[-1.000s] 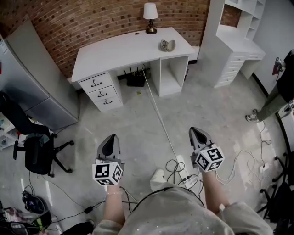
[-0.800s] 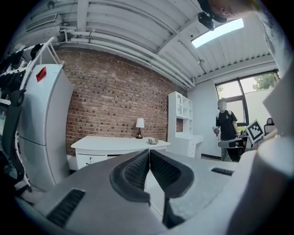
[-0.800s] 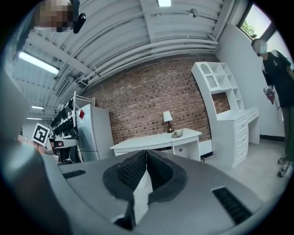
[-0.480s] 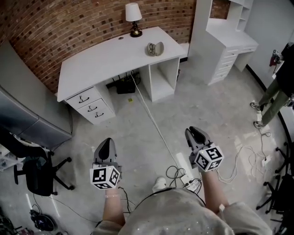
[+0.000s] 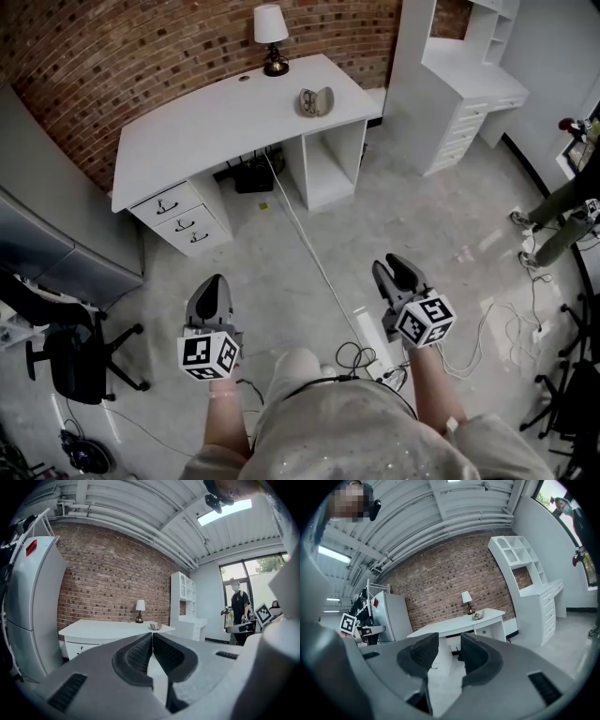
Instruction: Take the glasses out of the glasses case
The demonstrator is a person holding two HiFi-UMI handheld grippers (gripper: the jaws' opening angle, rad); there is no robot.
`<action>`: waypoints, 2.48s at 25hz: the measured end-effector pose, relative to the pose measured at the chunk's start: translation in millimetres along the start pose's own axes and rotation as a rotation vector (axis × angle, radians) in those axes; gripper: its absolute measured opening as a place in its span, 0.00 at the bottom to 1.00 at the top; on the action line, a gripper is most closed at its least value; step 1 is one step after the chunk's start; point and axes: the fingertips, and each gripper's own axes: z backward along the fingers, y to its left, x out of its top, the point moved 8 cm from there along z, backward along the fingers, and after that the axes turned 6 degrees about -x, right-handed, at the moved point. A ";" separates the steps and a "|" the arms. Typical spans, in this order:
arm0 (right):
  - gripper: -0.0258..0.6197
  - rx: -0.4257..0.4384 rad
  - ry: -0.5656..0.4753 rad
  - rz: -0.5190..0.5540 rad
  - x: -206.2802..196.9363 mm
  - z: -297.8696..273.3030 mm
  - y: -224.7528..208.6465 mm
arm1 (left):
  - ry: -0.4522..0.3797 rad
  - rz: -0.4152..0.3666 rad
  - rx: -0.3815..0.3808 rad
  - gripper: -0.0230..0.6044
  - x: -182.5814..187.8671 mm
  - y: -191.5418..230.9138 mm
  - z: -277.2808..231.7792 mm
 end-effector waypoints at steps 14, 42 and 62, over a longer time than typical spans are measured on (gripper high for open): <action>0.29 -0.031 -0.003 -0.032 14.9 -73.2 -25.3 | 0.003 0.003 -0.022 0.05 4.0 37.2 -86.9; 0.30 -0.106 -0.002 -0.073 64.5 -277.3 -69.6 | 0.035 -0.015 -0.125 0.05 29.2 146.7 -312.7; 0.30 -0.092 -0.011 -0.077 86.6 -362.2 -110.2 | 0.019 -0.002 -0.121 0.05 30.9 166.9 -380.8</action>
